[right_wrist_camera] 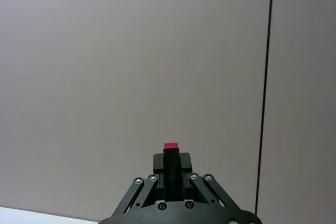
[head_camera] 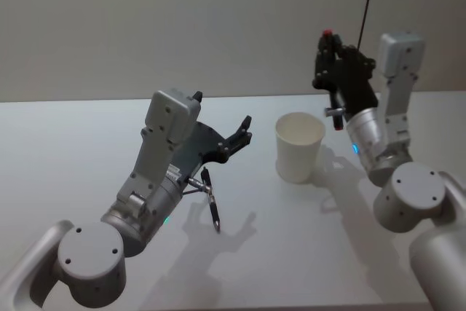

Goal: Place the pen into the pen holder.

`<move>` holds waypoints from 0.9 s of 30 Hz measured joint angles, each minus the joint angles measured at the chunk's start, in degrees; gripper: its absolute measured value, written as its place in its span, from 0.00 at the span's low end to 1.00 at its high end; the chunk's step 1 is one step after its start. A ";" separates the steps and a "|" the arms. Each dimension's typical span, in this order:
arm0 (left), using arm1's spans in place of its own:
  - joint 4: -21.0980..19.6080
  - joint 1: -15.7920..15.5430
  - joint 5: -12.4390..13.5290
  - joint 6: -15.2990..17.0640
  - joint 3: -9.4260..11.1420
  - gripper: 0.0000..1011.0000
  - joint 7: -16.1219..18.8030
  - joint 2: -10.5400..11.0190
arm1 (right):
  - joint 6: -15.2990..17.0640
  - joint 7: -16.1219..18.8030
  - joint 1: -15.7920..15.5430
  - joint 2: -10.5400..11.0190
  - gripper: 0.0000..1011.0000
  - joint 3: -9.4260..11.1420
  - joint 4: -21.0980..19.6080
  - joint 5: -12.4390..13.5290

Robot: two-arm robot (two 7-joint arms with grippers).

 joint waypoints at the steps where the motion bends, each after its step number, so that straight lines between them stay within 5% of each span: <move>1: 0.00 0.00 0.00 0.00 0.00 0.99 0.00 0.00 | -0.56 0.00 0.31 -0.16 0.17 -0.08 0.65 -0.14; 27: 0.00 0.00 0.00 0.00 0.00 0.99 0.00 0.00 | -20.25 -2.78 11.15 -4.51 0.17 -1.05 27.48 -5.20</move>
